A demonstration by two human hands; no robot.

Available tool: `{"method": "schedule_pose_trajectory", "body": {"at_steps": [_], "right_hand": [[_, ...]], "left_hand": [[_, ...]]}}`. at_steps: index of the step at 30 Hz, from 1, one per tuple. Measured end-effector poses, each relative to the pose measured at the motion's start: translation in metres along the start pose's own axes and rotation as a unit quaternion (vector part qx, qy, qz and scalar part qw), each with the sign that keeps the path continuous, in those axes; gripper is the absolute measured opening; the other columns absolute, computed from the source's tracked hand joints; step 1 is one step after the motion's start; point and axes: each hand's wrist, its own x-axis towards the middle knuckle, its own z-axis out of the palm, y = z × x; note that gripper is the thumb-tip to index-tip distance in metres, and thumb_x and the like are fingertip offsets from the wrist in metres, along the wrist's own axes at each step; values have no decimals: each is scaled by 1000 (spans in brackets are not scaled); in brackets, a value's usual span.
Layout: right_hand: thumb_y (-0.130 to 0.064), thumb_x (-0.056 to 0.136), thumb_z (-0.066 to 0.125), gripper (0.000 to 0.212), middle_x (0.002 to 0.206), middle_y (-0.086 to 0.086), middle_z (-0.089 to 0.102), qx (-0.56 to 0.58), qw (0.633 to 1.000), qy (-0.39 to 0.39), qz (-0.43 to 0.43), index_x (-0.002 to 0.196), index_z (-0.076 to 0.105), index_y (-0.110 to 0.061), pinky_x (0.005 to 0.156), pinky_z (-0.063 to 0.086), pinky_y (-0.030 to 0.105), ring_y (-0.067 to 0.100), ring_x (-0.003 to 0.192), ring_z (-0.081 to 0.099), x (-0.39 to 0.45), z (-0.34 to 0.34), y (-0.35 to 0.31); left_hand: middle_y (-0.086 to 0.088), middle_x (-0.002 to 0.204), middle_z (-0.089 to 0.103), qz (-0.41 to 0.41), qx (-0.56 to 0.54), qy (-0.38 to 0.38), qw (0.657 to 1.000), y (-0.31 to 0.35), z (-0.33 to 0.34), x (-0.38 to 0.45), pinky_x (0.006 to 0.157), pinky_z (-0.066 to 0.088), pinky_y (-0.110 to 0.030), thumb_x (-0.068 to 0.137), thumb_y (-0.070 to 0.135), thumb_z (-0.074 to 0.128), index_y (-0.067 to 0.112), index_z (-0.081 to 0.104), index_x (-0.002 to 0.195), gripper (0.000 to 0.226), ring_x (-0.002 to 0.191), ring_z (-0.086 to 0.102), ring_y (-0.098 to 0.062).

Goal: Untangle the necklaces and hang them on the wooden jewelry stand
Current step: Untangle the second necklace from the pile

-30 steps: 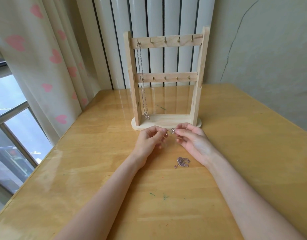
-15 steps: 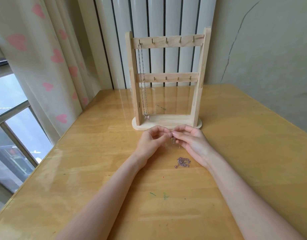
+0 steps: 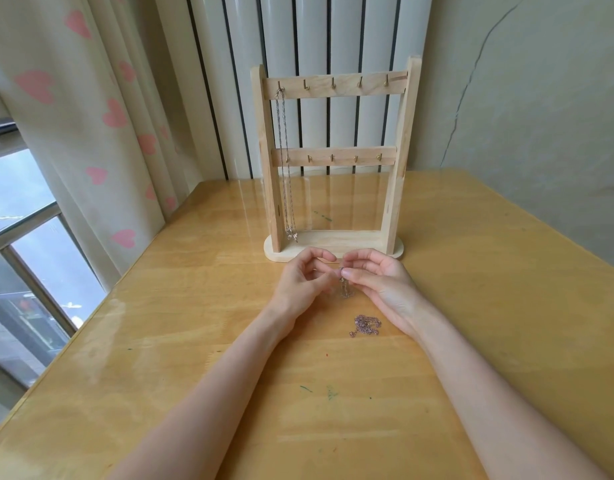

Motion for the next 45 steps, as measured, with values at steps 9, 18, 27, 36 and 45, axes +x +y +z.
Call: {"method": "schedule_pose_trajectory", "body": {"at_steps": [9, 18, 27, 36, 45], "right_hand": [[16, 78, 59, 29, 86, 7, 61, -13, 1000, -6, 16, 96, 57, -6, 68, 51, 18, 13, 72, 60, 0, 0, -3], [22, 76, 47, 33, 81, 5, 51, -52, 998, 1, 28, 85, 51, -10, 59, 38, 23, 14, 64, 44, 2, 2, 2], [21, 75, 46, 32, 82, 3, 46, -77, 996, 27, 19, 82, 52, -10, 56, 36, 22, 12, 59, 38, 2, 4, 2], [1, 79, 67, 7, 71, -2, 62, -129, 991, 31, -36, 80, 65, -6, 62, 44, 13, 1, 57, 54, -3, 6, 0], [2, 78, 68, 11, 69, 1, 64, -163, 986, 22, -40, 73, 63, -7, 65, 46, 12, 2, 61, 59, -4, 5, 0]], "left_hand": [[9, 54, 57, -3, 1, -25, 1000, -1, -2, 1, 56, 45, -15, 85, -4, 60, 10, 52, 86, 16, 49, 51, -4], [12, 54, 58, 2, 138, -28, 990, -7, 5, 4, 60, 42, -10, 79, -11, 59, 17, 54, 80, 28, 52, 50, 2], [8, 60, 62, 41, 231, 26, 972, -4, 9, -2, 60, 44, -11, 77, 4, 64, 24, 59, 66, 24, 53, 53, 3], [-1, 58, 55, -23, 59, 54, 996, -1, 3, 0, 53, 41, -12, 88, 4, 57, 9, 58, 77, 13, 45, 48, -2], [4, 54, 58, -32, 43, -4, 999, 0, -2, -1, 53, 42, -15, 90, 6, 56, 9, 61, 77, 15, 46, 48, -4]]}}
